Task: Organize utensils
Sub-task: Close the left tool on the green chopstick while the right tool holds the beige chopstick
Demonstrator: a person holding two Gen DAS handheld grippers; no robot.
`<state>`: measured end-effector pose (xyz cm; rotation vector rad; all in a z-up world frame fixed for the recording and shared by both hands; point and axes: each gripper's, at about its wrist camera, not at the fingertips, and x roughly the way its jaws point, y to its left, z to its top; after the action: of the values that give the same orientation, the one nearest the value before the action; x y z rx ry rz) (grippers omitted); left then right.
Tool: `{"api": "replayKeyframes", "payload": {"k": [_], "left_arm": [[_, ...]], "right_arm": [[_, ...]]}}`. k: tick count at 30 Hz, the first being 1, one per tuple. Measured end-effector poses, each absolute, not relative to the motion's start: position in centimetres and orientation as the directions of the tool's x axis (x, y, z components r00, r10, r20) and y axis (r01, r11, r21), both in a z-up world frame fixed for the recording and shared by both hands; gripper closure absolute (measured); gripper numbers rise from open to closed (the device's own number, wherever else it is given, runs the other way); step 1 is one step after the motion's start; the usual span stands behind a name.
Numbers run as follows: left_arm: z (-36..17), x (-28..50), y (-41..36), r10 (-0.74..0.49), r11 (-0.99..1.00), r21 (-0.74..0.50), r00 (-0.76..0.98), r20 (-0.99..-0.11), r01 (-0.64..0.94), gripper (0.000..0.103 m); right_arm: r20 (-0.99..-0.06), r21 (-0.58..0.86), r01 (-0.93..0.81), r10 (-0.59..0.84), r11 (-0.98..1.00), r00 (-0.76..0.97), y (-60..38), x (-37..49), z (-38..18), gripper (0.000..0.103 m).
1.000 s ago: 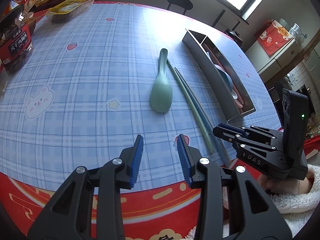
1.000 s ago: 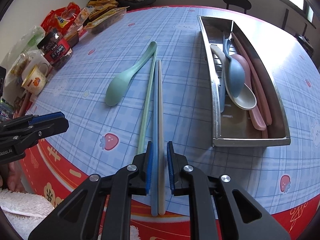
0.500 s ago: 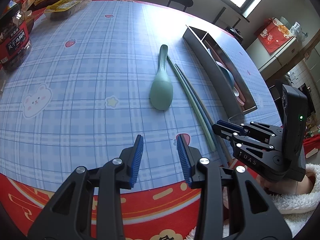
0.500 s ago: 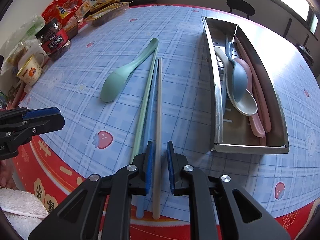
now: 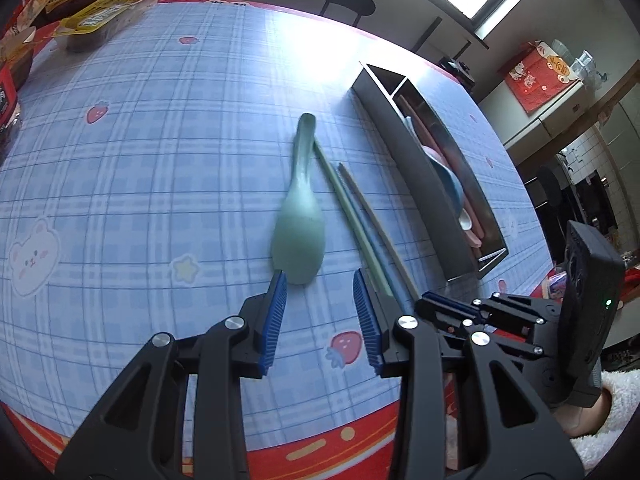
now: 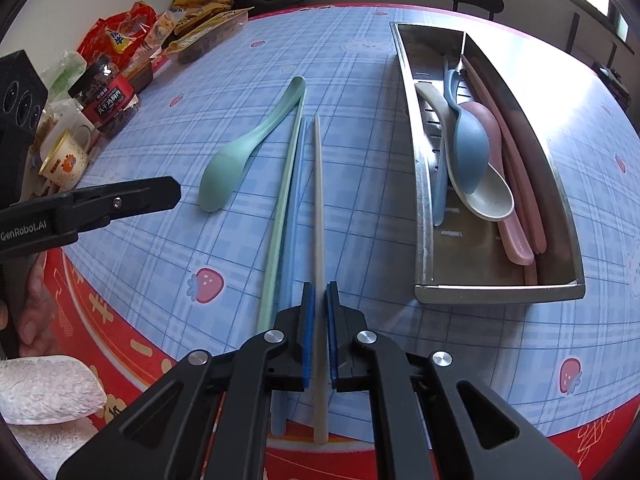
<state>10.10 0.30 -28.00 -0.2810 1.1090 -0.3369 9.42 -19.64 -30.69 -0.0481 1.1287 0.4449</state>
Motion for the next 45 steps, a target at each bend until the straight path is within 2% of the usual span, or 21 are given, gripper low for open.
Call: {"api": "replayKeyframes", "payload": {"k": [6,12,18,20,33,35,37,45], "left_arm": [[-28.8,10.3,-4.1,-0.433,0.900,-0.375,0.353,-0.830,0.223,0.068],[-30.2,11.3,-5.9,-0.397,0.915,-0.341,0.336,-0.854,0.215,0.078],[-30.8,12.2,-6.8,-0.351,0.933,-0.296,0.340,-0.872,0.205,0.080],[-31.0,12.2,-7.1,-0.332,0.940,-0.276,0.344,-0.879,0.201,0.086],[-31.2,13.7,-8.2,-0.292,0.952,-0.229,0.379,-0.878,0.203,0.084],[-31.2,13.7,-8.3,-0.283,0.954,-0.214,0.381,-0.880,0.212,0.085],[-31.1,13.6,-8.3,-0.267,0.956,-0.196,0.376,-0.887,0.217,0.090],[-31.5,12.3,-6.5,-0.280,0.955,-0.223,0.345,-0.896,0.194,0.090]], "right_arm": [[-0.879,0.208,-0.364,0.337,0.908,0.339,-20.5,8.4,-30.7,0.096],[-0.873,0.222,-0.377,0.356,0.899,0.334,-21.1,7.8,-30.8,0.096],[-0.868,0.236,-0.392,0.374,0.889,0.326,-21.5,7.8,-30.8,0.096],[-0.868,0.235,-0.399,0.376,0.886,0.325,-21.5,7.8,-30.8,0.096],[-0.868,0.226,-0.425,0.379,0.876,0.321,-21.6,7.6,-30.8,0.096],[-0.868,0.225,-0.426,0.379,0.876,0.321,-21.5,7.6,-30.7,0.096],[-0.868,0.226,-0.426,0.380,0.876,0.321,-21.6,7.7,-30.7,0.096],[-0.870,0.233,-0.413,0.378,0.881,0.316,-21.6,7.8,-30.7,0.096]]}}
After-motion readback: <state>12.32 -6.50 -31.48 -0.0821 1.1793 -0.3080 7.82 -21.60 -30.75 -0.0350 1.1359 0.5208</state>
